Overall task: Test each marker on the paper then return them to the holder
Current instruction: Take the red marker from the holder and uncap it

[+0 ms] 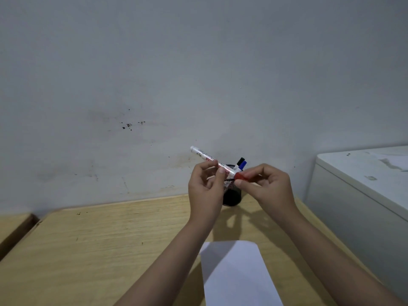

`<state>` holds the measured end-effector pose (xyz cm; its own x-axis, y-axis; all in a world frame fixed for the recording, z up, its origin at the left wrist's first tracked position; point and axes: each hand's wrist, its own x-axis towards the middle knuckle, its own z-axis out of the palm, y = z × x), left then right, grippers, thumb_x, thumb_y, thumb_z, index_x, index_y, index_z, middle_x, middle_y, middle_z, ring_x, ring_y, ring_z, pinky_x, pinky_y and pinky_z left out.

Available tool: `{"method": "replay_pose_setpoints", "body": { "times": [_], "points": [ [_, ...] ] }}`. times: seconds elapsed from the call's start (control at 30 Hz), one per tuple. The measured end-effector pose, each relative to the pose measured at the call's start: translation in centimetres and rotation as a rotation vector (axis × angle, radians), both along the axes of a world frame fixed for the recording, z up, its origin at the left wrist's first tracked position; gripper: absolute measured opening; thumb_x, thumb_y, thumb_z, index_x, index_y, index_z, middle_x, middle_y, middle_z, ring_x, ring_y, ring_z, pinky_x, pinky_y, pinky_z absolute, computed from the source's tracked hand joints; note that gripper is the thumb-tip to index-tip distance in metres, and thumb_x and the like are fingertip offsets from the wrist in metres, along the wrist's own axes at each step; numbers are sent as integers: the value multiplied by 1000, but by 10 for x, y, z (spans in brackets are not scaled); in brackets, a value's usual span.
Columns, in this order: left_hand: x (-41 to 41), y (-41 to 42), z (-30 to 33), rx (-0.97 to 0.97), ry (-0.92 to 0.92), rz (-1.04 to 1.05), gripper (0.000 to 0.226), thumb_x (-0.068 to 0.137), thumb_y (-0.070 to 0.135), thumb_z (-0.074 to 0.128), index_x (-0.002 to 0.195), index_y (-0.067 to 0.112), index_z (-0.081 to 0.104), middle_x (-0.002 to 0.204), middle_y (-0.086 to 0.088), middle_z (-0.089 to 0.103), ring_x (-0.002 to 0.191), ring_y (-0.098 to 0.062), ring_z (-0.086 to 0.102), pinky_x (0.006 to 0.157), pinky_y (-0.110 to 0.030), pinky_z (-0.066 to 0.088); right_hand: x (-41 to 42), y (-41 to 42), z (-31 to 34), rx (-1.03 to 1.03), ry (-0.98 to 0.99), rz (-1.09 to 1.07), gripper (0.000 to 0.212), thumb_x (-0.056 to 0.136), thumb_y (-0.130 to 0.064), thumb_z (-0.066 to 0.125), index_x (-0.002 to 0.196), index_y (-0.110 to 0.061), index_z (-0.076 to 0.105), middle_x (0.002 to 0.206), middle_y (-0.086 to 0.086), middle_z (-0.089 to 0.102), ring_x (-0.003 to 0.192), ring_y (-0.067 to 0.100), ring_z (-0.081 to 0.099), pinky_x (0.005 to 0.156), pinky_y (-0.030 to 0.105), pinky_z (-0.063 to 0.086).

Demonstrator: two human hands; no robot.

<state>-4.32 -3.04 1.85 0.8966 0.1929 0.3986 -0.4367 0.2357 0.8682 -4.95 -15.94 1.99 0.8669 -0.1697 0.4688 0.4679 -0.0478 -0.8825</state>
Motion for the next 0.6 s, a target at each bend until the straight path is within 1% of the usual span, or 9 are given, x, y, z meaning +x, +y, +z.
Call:
{"method": "replay_pose_setpoints", "body": {
  "times": [0.1,0.17,0.23,0.3,0.37,0.43,0.47,0.53,0.6],
  "points": [
    [-8,8,3,20,-14,44,19,82,2,65,100,5,59,75,1,63,59,1,61,59,-13,49,-11,5,-3,-88,25,45,17,67,4,79,70,-11,71,71,-2,75,69,11,69,70,21,55],
    [-11,15,4,57,-18,83,17,81,1,66,96,8,61,76,0,63,61,0,60,60,-14,49,-16,5,0,-160,29,51,14,71,-3,78,71,-16,74,76,4,75,73,15,70,72,25,57],
    [-14,22,5,134,-35,119,14,81,2,66,90,12,65,79,2,66,65,1,62,58,-14,49,-17,5,6,-184,6,-14,14,75,-8,75,70,-20,72,75,4,74,68,8,67,68,19,54],
    [-18,28,3,239,-61,135,16,81,4,66,81,20,67,74,9,69,68,0,63,58,-17,50,-17,6,12,-156,-23,-78,13,77,-12,74,70,-23,71,72,3,71,62,4,62,64,13,49],
    [-23,30,2,336,-64,131,22,79,7,68,76,28,66,74,14,71,71,1,65,62,-17,50,-17,10,15,-135,-3,-96,7,78,-19,74,71,-22,72,67,6,66,59,9,55,60,16,47],
    [-28,31,1,390,-72,128,21,77,8,69,77,28,63,78,13,70,73,1,65,63,-14,48,-16,17,16,-120,59,-82,10,78,-25,74,70,-19,72,65,10,62,57,14,51,58,25,45],
    [-29,32,1,404,-82,131,20,77,8,70,78,27,62,81,11,71,75,-1,65,65,-14,48,-16,20,16,-107,94,-81,13,78,-27,73,70,-18,71,65,11,61,56,15,50,58,27,44],
    [-32,36,2,393,-95,112,20,78,7,70,80,24,61,89,7,73,82,-5,68,69,-16,50,-15,25,16,-75,145,-105,17,78,-30,73,71,-15,71,63,7,62,51,10,51,56,27,44],
    [-34,40,2,369,-105,74,21,78,3,69,82,22,60,92,6,74,87,-7,69,69,-17,51,-16,29,16,-43,195,-100,21,79,-32,72,76,-10,71,61,5,63,47,5,54,52,26,46]
  ]
}}
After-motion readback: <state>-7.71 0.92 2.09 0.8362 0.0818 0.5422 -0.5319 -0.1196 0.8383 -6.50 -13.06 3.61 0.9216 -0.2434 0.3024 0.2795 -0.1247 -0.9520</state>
